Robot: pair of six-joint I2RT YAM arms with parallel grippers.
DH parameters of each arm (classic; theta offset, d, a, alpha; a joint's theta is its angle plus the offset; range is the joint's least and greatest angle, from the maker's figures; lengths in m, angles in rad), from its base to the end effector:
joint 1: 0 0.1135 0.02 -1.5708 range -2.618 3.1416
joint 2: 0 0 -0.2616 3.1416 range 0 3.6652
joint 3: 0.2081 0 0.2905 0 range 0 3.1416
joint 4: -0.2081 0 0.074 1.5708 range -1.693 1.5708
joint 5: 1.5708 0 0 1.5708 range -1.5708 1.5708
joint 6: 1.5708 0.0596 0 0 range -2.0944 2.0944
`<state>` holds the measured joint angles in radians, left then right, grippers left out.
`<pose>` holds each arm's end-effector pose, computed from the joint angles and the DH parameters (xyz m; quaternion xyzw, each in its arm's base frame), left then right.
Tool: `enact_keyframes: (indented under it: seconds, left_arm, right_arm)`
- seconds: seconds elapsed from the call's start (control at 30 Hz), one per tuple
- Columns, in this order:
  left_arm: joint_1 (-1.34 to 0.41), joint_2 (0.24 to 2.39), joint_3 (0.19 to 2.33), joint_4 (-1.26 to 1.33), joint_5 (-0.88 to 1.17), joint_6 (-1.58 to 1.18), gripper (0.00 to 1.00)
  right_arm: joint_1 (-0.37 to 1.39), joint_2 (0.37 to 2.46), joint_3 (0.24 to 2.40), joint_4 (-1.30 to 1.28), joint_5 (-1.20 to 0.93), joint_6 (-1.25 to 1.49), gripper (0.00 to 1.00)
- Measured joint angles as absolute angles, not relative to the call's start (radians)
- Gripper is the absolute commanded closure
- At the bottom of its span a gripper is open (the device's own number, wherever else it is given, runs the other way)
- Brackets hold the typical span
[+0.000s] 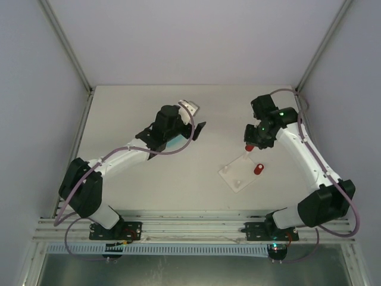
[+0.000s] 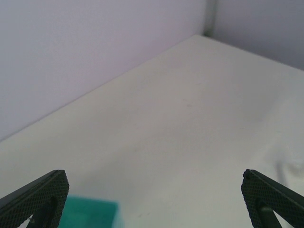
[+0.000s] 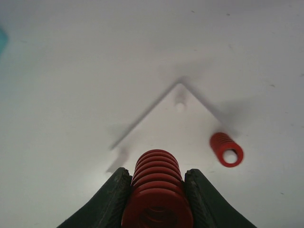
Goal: Install the large spring
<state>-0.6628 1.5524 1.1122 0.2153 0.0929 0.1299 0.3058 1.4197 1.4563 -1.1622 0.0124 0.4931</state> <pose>0.3339 -0.2676 0.2785 0.3283 0.7094 -0.1990 0.5911 0.3054 0.0956 0.3219 0.0926 0.9709 0.0803 0.2057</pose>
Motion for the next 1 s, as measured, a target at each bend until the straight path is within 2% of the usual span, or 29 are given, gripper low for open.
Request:
enact_keyframes:
  seconds: [0.27,0.5,1.0]
  left_arm:
    - [-0.613,1.551,1.128,0.078,-0.127,-0.013,0.01]
    - [-0.522,1.541,1.128,0.025,-0.095,-0.148,0.01]
    - [-0.522,1.525,1.129,-0.060,-0.095,-0.156,0.01]
  right_arm:
    - [0.304,1.430,1.332,-1.101,0.120,0.482,1.00]
    - [0.295,1.507,1.294,-1.011,0.133,0.485,1.00]
    - [0.265,1.584,1.261,-0.908,0.139,0.491,1.00]
